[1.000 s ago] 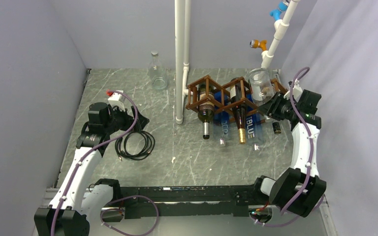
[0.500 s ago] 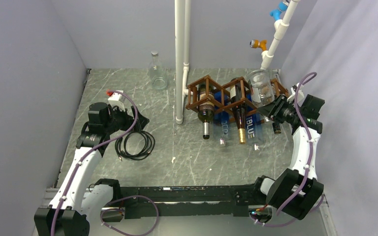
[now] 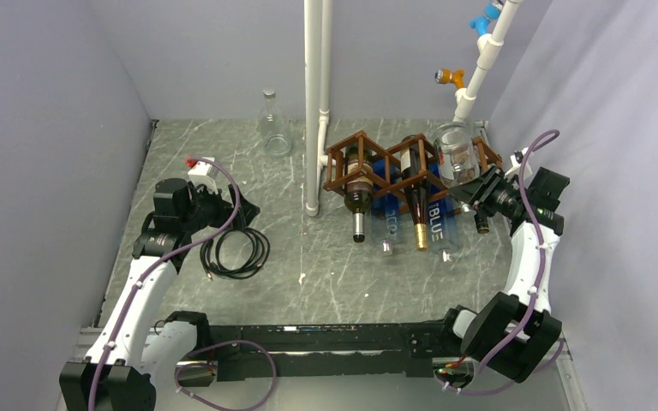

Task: Take the wine bottle off the wine rack
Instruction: Pick up the wine bottle from the wine rack.

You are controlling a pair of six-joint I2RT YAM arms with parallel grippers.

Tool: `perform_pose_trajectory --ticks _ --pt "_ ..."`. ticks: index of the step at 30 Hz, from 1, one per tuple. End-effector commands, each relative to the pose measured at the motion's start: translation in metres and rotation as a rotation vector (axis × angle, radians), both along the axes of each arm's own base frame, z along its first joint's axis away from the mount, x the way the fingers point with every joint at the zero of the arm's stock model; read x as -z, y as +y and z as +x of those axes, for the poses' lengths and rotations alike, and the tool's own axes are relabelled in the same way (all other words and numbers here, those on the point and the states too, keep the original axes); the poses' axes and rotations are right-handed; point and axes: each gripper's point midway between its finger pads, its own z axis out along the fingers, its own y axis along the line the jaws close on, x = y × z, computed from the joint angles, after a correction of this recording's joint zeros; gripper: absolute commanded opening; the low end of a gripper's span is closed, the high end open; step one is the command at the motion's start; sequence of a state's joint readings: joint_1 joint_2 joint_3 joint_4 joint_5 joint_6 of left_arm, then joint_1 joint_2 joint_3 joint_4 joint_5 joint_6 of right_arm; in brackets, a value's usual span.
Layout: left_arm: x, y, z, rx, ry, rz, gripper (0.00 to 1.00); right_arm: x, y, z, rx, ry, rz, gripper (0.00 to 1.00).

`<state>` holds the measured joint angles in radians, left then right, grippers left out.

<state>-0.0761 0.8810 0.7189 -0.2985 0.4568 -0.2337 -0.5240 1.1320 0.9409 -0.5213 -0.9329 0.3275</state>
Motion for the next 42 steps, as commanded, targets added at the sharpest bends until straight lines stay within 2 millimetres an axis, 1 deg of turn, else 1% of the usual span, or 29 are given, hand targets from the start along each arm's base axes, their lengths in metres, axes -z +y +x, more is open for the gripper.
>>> perform_pose_trajectory --ticks 1,7,26,42 --pt "-0.024 -0.004 0.004 0.022 -0.065 -0.017 1.00 -0.057 -0.004 0.009 -0.044 -0.250 -0.082 0.00" --pt "-0.024 -0.004 0.004 0.022 -0.065 -0.015 0.99 -0.070 -0.003 0.008 -0.055 -0.275 -0.065 0.00" --pt "-0.025 -0.005 0.003 0.029 -0.073 -0.015 0.99 -0.098 0.003 0.003 -0.086 -0.330 -0.027 0.00" --pt "-0.027 -0.006 0.003 0.035 -0.078 -0.018 0.99 -0.115 0.011 -0.003 -0.125 -0.366 -0.016 0.00"
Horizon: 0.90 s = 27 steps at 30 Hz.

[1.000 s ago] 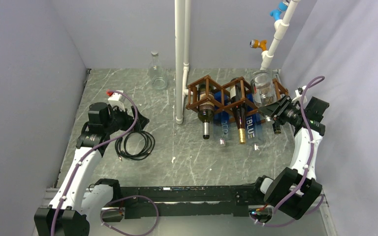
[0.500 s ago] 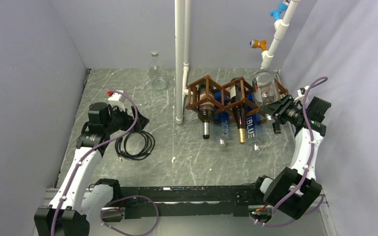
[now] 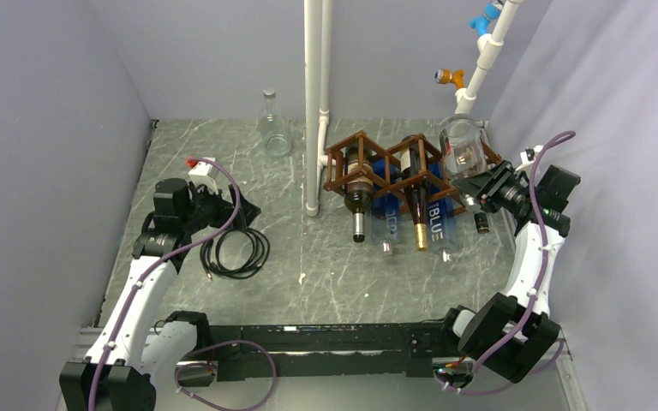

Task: Take the wine bottle off the wine rack
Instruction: Pick up the wine bottle from the wine rack.

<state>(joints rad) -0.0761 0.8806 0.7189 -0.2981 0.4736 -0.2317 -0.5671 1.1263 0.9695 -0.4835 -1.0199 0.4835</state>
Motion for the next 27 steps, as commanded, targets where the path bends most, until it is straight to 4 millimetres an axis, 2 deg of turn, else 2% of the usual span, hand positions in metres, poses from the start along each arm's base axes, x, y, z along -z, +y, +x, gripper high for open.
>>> perform_pose_trajectory --ticks 1,16,27 --pt "-0.026 -0.003 0.004 0.019 -0.077 -0.012 0.99 -0.088 0.012 -0.004 -0.133 -0.363 -0.156 0.00" --pt "-0.026 -0.005 0.004 0.030 -0.080 -0.016 0.99 -0.103 0.029 -0.013 -0.209 -0.400 -0.146 0.00" --pt "-0.026 -0.008 0.003 0.048 -0.083 -0.023 0.99 -0.111 0.054 -0.021 -0.319 -0.436 -0.152 0.00"
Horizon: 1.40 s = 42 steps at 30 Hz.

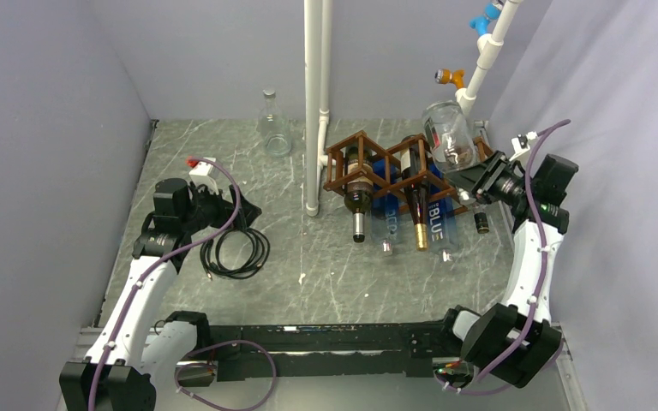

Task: Take the wine bottle off the wine rack
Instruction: Pick up the wine bottle from the wine rack.

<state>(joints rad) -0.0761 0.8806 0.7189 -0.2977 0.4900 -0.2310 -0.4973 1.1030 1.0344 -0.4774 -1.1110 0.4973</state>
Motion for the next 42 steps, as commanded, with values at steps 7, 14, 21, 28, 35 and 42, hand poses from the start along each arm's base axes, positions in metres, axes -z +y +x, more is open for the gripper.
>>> perform_pose_trajectory --ticks 7,14,21,28,35,42 --pt "-0.028 -0.011 0.002 0.069 -0.096 -0.034 0.99 -0.074 0.045 -0.023 -0.268 -0.364 -0.142 0.00" --pt "-0.033 -0.020 -0.001 0.126 -0.120 -0.068 1.00 -0.074 0.069 -0.034 -0.375 -0.385 -0.143 0.00" --pt "-0.038 -0.033 -0.009 0.197 -0.141 -0.114 0.99 -0.071 0.097 -0.051 -0.506 -0.398 -0.130 0.00" --pt "-0.045 -0.043 -0.019 0.235 -0.147 -0.159 0.99 -0.061 0.119 -0.063 -0.609 -0.394 -0.132 0.00" --pt "-0.052 -0.046 -0.030 0.223 -0.122 -0.226 0.99 -0.046 0.143 -0.077 -0.723 -0.385 -0.184 0.00" --pt "-0.059 -0.045 -0.041 0.208 -0.130 -0.249 0.99 -0.024 0.170 -0.093 -0.864 -0.375 -0.273 0.00"
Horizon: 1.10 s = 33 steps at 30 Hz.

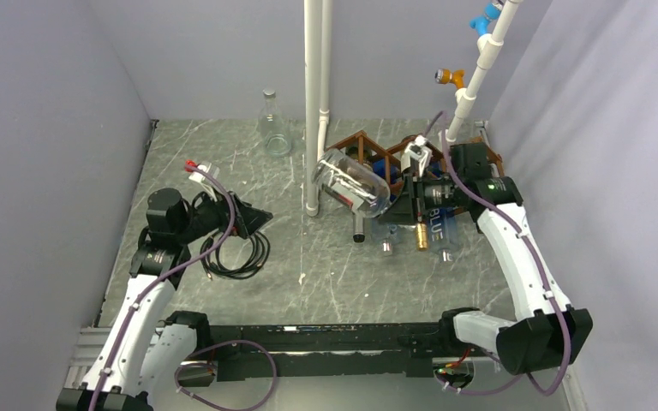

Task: Take the wine bottle off the wine rack
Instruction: Pick up the wine bottle from the wine rack.

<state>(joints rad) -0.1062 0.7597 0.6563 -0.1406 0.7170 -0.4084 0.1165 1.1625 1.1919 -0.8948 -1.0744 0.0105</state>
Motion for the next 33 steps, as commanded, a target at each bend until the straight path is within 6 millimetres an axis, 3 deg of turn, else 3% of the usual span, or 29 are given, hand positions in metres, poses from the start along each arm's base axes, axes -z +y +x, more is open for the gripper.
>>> perform_pose_trajectory --ticks 1,9,17,33 --pt "-0.017 -0.002 -0.006 0.008 -0.039 -0.023 0.99 -0.036 0.022 -0.010 -0.190 -0.275 0.022 0.00" --pt "-0.013 0.007 -0.003 -0.073 0.024 -0.014 1.00 -0.007 0.044 -0.022 -0.309 -0.294 -0.115 0.00" --pt "-0.003 0.009 -0.003 -0.101 0.063 -0.023 1.00 0.018 0.053 -0.027 -0.388 -0.370 -0.288 0.00" --pt "0.011 0.004 -0.005 -0.088 0.142 -0.065 1.00 0.043 0.059 -0.048 -0.651 -0.558 -0.519 0.00"
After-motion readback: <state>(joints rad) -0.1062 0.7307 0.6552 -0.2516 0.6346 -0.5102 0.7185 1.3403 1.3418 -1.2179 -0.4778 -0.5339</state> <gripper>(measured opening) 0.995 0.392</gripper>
